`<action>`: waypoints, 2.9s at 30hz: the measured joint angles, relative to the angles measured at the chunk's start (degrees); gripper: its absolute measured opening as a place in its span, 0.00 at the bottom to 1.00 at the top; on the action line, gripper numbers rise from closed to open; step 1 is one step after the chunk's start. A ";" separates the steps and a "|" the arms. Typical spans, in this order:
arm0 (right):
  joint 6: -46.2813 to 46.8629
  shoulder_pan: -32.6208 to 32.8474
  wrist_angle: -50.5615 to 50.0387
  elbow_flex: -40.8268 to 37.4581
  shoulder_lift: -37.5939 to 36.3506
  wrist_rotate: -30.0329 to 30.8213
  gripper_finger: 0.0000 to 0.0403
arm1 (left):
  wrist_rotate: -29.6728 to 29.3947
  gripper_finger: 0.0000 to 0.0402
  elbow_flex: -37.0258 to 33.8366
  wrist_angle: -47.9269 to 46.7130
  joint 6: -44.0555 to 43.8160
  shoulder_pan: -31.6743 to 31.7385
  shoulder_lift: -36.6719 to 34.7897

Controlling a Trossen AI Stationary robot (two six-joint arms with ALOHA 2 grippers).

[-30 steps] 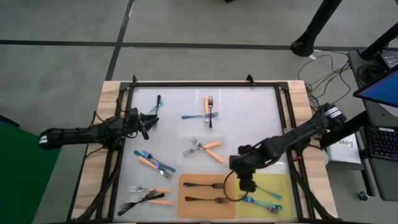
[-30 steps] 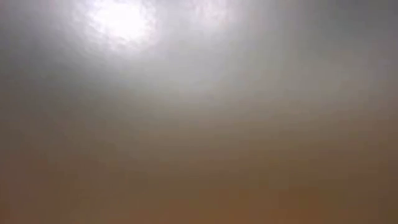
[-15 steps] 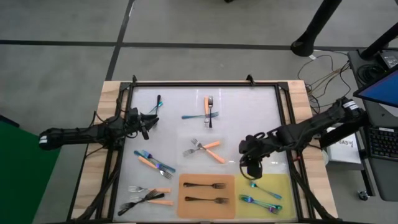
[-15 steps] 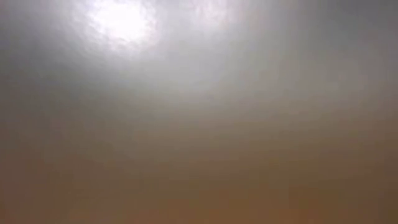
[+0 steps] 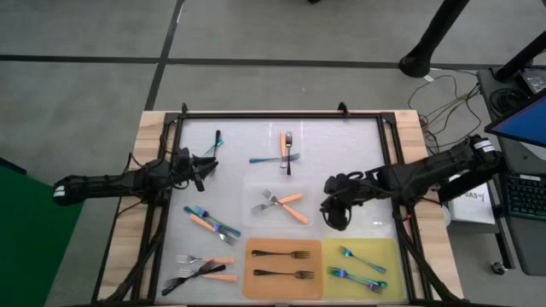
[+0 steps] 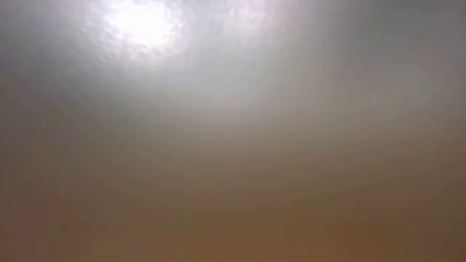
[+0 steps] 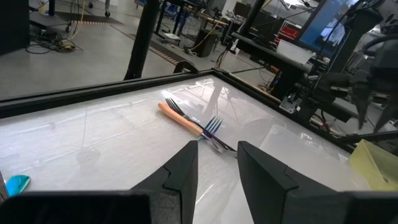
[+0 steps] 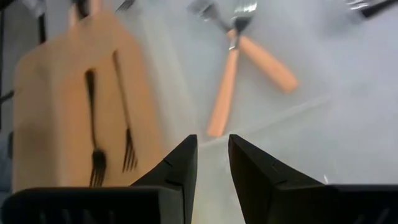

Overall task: Sort silverware by color (type)
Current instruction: Put the black fork into the orange bin

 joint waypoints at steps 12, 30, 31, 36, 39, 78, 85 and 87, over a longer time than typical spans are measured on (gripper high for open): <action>12.16 -4.13 0.95 0.00 0.00 10.03 0.19 | 0.35 0.24 0.00 10.62 -0.96 0.09 0.52; 8.73 -11.01 2.64 0.00 0.02 11.23 0.20 | -16.13 0.24 0.02 16.36 1.65 0.20 6.58; 8.72 -11.23 2.64 0.00 0.02 11.25 0.20 | -17.07 0.24 0.02 16.33 0.27 0.20 7.17; 5.91 -11.66 2.60 0.00 0.00 11.20 0.20 | -17.16 0.24 0.02 16.11 -1.62 0.24 10.63; 3.16 -12.16 2.58 -0.02 -0.28 11.14 0.19 | -17.08 0.24 0.02 16.11 -1.64 0.25 13.01; -2.82 -24.12 -0.83 -0.02 -5.11 9.13 0.21 | 12.07 0.24 40.90 -35.54 4.52 23.02 68.15; -4.18 -24.34 -0.86 -0.02 -5.11 9.10 0.21 | 12.17 0.24 44.51 -39.69 1.20 23.02 73.94; -4.31 -24.73 -0.85 -0.02 -5.11 9.11 0.21 | 11.68 0.24 45.49 -40.38 1.03 23.06 74.76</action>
